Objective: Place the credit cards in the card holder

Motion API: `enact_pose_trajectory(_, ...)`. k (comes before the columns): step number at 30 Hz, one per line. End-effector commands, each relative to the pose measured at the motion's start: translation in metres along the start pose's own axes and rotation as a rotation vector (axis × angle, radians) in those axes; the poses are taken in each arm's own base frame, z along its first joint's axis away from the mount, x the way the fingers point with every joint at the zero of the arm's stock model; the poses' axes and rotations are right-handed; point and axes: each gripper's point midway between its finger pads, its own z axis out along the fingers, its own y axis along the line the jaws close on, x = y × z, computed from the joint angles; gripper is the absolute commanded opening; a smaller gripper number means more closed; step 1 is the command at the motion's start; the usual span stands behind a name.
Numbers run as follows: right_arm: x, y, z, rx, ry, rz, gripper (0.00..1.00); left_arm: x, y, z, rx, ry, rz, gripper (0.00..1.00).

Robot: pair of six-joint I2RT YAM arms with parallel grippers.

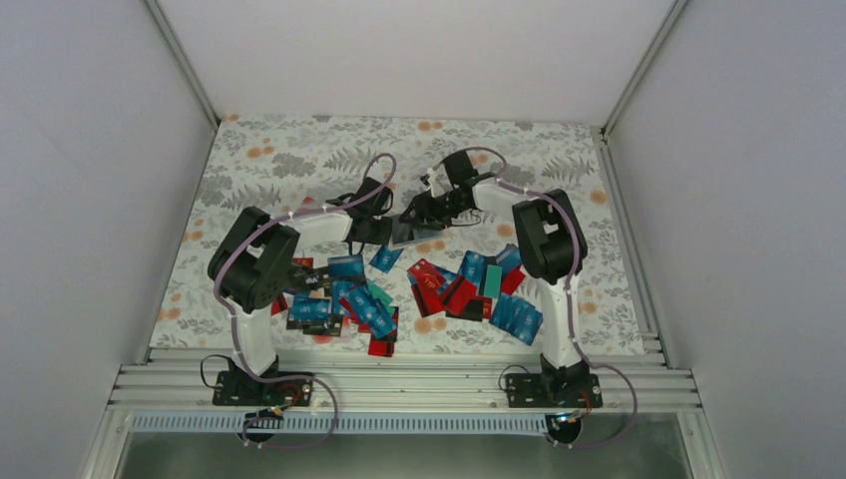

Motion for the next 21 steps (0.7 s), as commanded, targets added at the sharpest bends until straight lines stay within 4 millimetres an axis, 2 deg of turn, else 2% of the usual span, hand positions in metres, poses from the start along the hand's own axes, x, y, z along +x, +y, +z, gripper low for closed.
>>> enact_pose_trajectory(1,-0.003,0.021,-0.019,0.032,-0.032,-0.053,0.52,0.003,0.002,0.003,-0.027,0.024,0.035,0.02)
enact_pose_trajectory(6,-0.005,0.025,-0.029,0.069,-0.059,-0.075,0.56,0.0,0.001,0.002,-0.025,0.018,0.046,0.03)
enact_pose_trajectory(10,-0.005,0.023,-0.03,0.099,-0.077,-0.084,0.56,0.0,0.0,0.002,-0.02,0.017,0.054,0.02)
enact_pose_trajectory(21,-0.019,0.017,-0.002,0.129,-0.138,-0.063,0.55,-0.005,-0.002,-0.002,-0.009,-0.001,0.072,0.02)
